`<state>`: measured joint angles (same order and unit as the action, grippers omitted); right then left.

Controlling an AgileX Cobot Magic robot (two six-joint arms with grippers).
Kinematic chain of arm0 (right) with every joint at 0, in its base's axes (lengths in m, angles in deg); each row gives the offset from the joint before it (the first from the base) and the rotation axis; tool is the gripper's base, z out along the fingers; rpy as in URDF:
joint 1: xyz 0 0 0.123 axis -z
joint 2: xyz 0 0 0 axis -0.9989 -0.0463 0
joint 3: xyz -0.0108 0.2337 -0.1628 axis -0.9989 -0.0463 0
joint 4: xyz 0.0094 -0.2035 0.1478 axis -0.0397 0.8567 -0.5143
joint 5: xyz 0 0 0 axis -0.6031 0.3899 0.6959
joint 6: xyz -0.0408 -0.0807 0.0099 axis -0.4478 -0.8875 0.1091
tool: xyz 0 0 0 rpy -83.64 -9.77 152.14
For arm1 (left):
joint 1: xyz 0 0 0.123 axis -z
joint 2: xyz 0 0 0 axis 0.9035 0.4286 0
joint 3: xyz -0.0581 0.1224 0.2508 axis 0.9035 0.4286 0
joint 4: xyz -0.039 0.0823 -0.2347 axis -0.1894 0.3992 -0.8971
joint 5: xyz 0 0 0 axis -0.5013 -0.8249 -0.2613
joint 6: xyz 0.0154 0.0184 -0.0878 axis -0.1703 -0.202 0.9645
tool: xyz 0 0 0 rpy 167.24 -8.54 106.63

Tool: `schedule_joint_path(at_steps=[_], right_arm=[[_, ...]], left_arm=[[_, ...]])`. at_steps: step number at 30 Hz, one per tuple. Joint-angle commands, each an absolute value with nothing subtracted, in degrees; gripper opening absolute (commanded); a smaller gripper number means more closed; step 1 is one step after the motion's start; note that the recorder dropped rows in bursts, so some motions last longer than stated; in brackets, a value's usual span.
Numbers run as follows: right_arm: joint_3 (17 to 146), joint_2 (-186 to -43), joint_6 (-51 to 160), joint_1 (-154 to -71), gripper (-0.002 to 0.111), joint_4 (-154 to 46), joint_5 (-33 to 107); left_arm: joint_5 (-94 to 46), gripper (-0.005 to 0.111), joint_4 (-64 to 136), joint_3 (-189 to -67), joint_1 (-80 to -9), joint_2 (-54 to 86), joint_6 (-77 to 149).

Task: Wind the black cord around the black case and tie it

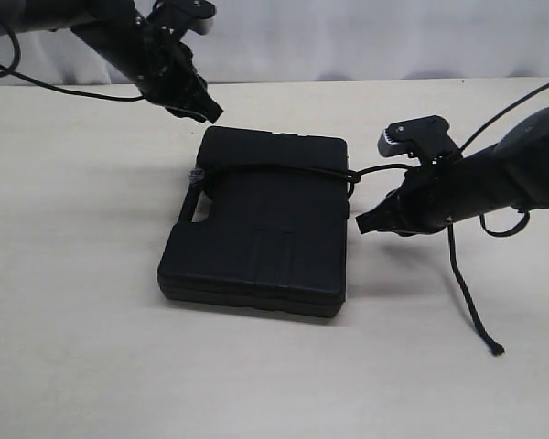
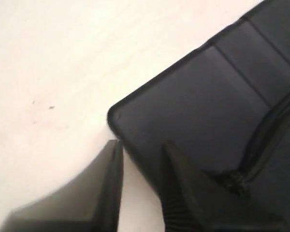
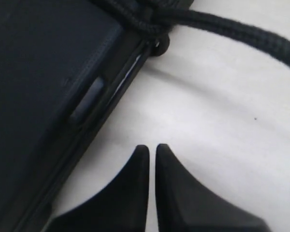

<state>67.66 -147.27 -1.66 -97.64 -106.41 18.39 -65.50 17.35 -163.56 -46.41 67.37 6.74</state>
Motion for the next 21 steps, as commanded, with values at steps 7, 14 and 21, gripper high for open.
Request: schedule_joint_path(at_steps=[7, 14, 21], right_arm=[[77.7, -157.9, -1.2, -97.5, 0.004, -109.3, 18.6], [81.0, -160.0, -5.1, -101.1, 0.004, -113.6, 21.0], [82.7, -160.0, -7.2, -104.8, 0.004, -113.3, 25.3]], left_arm=[[-69.1, 0.0, 17.2, -163.5, -50.6, 66.9, 8.5], [-68.8, 0.0, 17.0, -163.5, -50.6, 66.9, 8.5], [-68.6, 0.0, 17.0, -163.5, -50.6, 66.9, 8.5]])
